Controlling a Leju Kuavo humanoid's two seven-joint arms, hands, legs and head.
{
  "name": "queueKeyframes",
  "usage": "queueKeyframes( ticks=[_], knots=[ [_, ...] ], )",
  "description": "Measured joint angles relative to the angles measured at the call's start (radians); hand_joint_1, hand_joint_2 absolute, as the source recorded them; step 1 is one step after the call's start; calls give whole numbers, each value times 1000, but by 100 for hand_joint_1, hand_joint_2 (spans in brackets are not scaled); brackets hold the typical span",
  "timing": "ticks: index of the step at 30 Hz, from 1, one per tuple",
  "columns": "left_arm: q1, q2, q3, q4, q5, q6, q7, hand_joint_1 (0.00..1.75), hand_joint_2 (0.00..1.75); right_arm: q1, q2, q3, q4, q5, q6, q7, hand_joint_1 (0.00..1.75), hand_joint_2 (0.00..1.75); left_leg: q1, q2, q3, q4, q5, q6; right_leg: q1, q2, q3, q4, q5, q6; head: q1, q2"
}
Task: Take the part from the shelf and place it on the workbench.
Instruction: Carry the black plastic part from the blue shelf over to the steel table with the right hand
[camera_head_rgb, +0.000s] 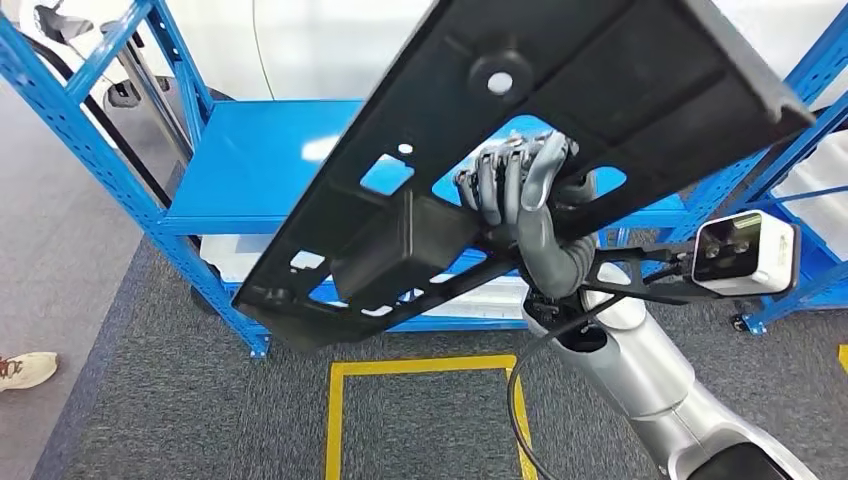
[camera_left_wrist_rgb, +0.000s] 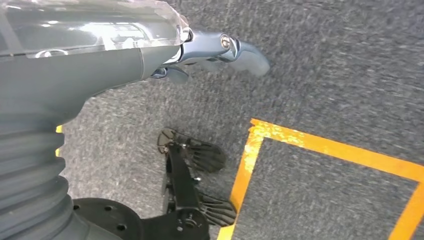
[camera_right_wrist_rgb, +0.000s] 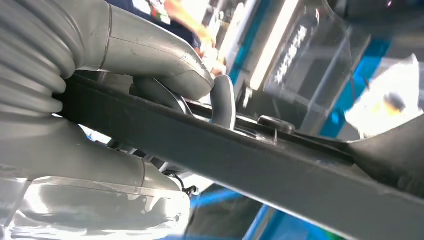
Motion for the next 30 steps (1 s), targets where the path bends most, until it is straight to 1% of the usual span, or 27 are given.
queueKeyframes(
  ticks=[1, 2, 3, 4, 5, 6, 7, 8, 9, 10, 11, 12, 13, 15, 16, 17, 18, 20, 21, 22, 23, 24, 25, 26, 27, 28, 30],
  knots=[
    [0, -1, 0, 0, 0, 1, 1, 0, 175, 0, 0, 4, 1, 5, 1, 0, 175, 175, 1, 2, -6, -1, 10, 8, -1, 2, -6, 7, -10, 5, 0, 0],
    [0, -1, 0, 0, 0, 3, 2, 0, 175, -1, 1, 8, 2, 7, 0, 5, 175, 175, 3, 4, -15, -3, 21, 15, -3, 4, -17, 31, -40, 10, 0, 0],
    [-1, -2, 0, 0, 0, 5, 3, 0, 175, -4, 2, 12, 2, 6, -2, 14, 175, 175, 4, 6, -27, -3, 33, 21, -5, 5, -34, 77, -86, 14, 0, 0],
    [-2, -2, 0, 0, 0, 9, 5, 0, 175, -7, 4, 15, 2, 3, -4, 25, 175, 175, 3, 7, -40, -3, 44, 25, -6, 6, -55, 142, -139, 18, 0, 0],
    [-3, -2, 0, 0, 0, 13, 6, 0, 175, -9, 6, 18, 2, -1, -7, 36, 175, 175, 2, 7, -54, -3, 53, 27, -6, 6, -74, 215, -182, 20, 0, 0],
    [-3, -2, 1, 0, 0, 17, 6, 0, 175, -10, 9, 19, 2, -5, -9, 45, 175, 175, 2, 7, -68, -2, 62, 27, -7, 6, -85, 276, -202, 22, 0, 0],
    [-2, -2, 1, 0, 0, 20, 5, 0, 175, -10, 12, 20, 2, -8, -10, 50, 175, 175, 1, 7, -81, -2, 71, 26, -7, 6, -83, 309, -196, 22, 0, 0],
    [-2, -2, 2, 0, 0, 22, 3, 0, 175, -10, 14, 20, 2, -10, -11, 54, 175, 175, 0, 7, -93, -2, 79, 24, -7, 6, -62, 303, -172, 21, 0, 0],
    [-1, -2, 2, 0, 0, 22, 2, 0, 175, -11, 17, 20, 2, -12, -12, 56, 175, 175, 0, 7, -102, -1, 86, 22, -6, 6, -20, 257, -142, 17, 0, 0],
    [-1, -2, 3, 0, 0, 21, 0, 0, 175, -12, 19, 20, 2, -13, -12, 58, 175, 175, -1, 7, -108, 0, 93, 19, -5, 6, 35, 185, -124, 11, 0, 0],
    [-1, -3, 4, 0, 0, 21, 0, 0, 175, -13, 22, 20, 1, -14, -11, 60, 175, 175, -3, 6, -112, 0, 98, 15, -3, 6, 90, 105, -123, 4, 0, 0],
    [-1, -3, 4, 0, 0, 20, -1, 0, 175, -15, 25, 20, 1, -15, -11, 60, 175, 175, -4, 6, -115, 1, 104, 10, 0, 6, 132, 41, -133, -1, 0, 0],
    [-1, -3, 4, 0, 0, 19, -1, 0, 175, -17, 28, 20, 1, -16, -11, 60, 175, 175, -4, 6, -117, 1, 109, 4, 3, 6, 155, 1, -144, -7, 0, 0],
    [0, -2, 5, 0, 0, 19, -2, 0, 175, -19, 31, 20, 1, -16, -11, 61, 175, 175, -5, 6, -120, -2, 118, -8, 4, 6, 160, -21, -145, -17, 0, 0],
    [1, -1, 5, 0, 0, 19, -2, 0, 175, -19, 32, 20, 1, -16, -11, 61, 175, 175, -4, 6, -125, 4, 113, -13, 2, 4, 157, -25, -138, -25, 0, 0],
    [1, -1, 5, 0, 0, 19, -2, 0, 175, -20, 34, 20, 1, -17, -11, 61, 175, 175, -3, 6, -134, 25, 96, -17, -1, 3, 155, -29, -132, -33, 0, 0],
    [2, 0, 5, 0, 0, 19, -2, 0, 175, -20, 36, 20, 1, -17, -11, 61, 175, 175, -2, 5, -152, 68, 66, -21, -3, 1, 152, -32, -126, -39, 0, 0],
    [2, 0, 5, 0, 0, 18, -1, 0, 175, -20, 39, 22, 1, -17, -10, 61, 175, 175, 1, 5, -206, 207, -9, -29, -1, -1, 143, -31, -119, -44, 0, 0],
    [3, 1, 5, 0, 0, 16, -1, 0, 175, -18, 40, 22, 1, -16, -10, 61, 175, 175, 1, 5, -228, 268, -32, -32, 0, -1, 138, -30, -117, -44, 0, 0],
    [4, 2, 5, 0, 0, 12, -1, 0, 175, -14, 40, 23, 1, -13, -9, 59, 175, 175, 2, 5, -235, 298, -37, -35, 0, -1, 135, -28, -115, -44, 0, 0],
    [5, 2, 5, 0, 0, 7, 0, 0, 175, -8, 40, 23, 0, -6, -7, 54, 175, 175, 2, 6, -222, 287, -22, -36, 0, -1, 133, -25, -115, -43, 0, 0],
    [6, 2, 5, 0, 0, 4, -1, 0, 175, 1, 40, 23, -1, 7, -1, 42, 175, 175, 3, 6, -189, 233, 9, -35, 0, -1, 133, -23, -116, -42, 0, 0],
    [7, 2, 5, 0, 0, 2, -3, 0, 175, 15, 40, 21, -4, 26, 9, 23, 175, 175, 3, 6, -146, 157, 37, -32, 0, -1, 133, -20, -118, -39, 0, 0],
    [7, 2, 5, 0, 0, 1, -6, 0, 175, 33, 40, 20, -6, 48, 24, 0, 175, 175, 2, 5, -107, 88, 57, -28, 1, -1, 131, -18, -119, -35, 0, 0],
    [8, 2, 5, 0, 0, 1, -9, 0, 175, 53, 40, 18, -8, 73, 41, -23, 175, 175, 0, 5, -80, 37, 66, -22, 2, 0, 128, -16, -119, -31, 0, 0],
    [10, 2, 5, 0, 0, 1, -11, 0, 175, 74, 40, 17, -10, 94, 59, -42, 175, 175, -3, 4, -67, 11, 65, -17, 3, 0, 126, -14, -118, -26, 0, 0],
    [12, 2, 5, 0, 0, 2, -11, 0, 175, 108, 40, 12, -13, 123, 89, -60, 175, 175, -4, 4, -66, 2, 64, -7, 5, 1, 122, -14, -116, -16, 0, 0]
  ],
)
